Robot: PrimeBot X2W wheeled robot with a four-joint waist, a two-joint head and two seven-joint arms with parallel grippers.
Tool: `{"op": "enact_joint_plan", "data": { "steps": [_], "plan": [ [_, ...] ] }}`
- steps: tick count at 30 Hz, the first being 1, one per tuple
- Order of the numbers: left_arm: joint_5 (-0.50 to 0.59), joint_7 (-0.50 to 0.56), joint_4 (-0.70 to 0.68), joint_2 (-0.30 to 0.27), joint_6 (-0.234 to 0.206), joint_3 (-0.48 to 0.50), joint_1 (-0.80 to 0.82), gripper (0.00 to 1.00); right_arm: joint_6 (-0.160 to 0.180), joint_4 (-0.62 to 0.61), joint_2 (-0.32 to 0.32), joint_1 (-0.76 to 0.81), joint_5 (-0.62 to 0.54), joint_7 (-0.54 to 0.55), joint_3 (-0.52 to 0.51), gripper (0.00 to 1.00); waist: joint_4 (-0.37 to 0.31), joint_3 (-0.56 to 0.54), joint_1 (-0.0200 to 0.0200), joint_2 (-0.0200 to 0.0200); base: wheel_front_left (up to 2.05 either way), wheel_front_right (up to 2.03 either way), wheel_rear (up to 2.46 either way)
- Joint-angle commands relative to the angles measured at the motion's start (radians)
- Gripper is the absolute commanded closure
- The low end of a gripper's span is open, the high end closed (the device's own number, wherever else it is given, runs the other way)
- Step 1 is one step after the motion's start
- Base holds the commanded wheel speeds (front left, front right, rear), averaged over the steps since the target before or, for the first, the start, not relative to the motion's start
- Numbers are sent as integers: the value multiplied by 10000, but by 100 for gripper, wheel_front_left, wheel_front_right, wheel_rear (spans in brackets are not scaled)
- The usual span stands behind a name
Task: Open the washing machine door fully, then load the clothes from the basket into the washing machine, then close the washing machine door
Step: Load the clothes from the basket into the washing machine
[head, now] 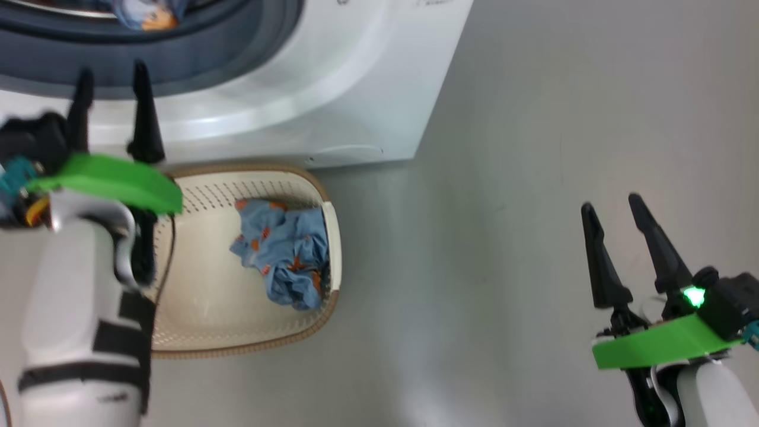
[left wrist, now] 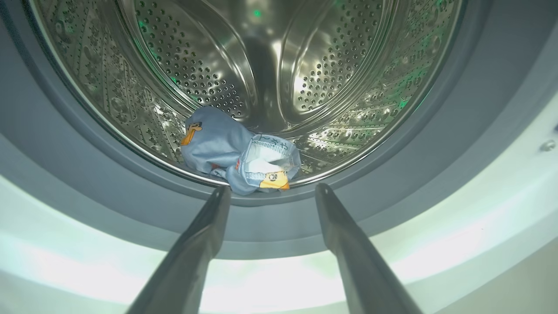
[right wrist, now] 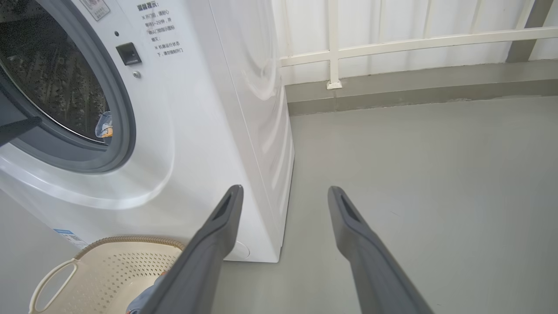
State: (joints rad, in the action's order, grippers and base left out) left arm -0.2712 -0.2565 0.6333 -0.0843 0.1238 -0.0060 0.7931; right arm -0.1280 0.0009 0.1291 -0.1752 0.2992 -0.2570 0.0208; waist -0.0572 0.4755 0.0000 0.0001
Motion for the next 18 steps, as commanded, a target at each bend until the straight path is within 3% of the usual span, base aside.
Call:
{"op": "enact_joint_plan", "data": {
  "steps": [1, 18],
  "plan": [
    [120, -53, -420, -282, 46, 274, -461, 0, -27, -170, 113, 354, -37, -48, 171, 0, 329, -689, 0, -1, 0, 0, 0],
    [269, -53, -2682, 30, 67, 393, -5148, 0, -27, -82, 651, 2239, 170, -48, -151, 0, 731, -2976, 0, -1, 0, 0, 0]
  ]
}}
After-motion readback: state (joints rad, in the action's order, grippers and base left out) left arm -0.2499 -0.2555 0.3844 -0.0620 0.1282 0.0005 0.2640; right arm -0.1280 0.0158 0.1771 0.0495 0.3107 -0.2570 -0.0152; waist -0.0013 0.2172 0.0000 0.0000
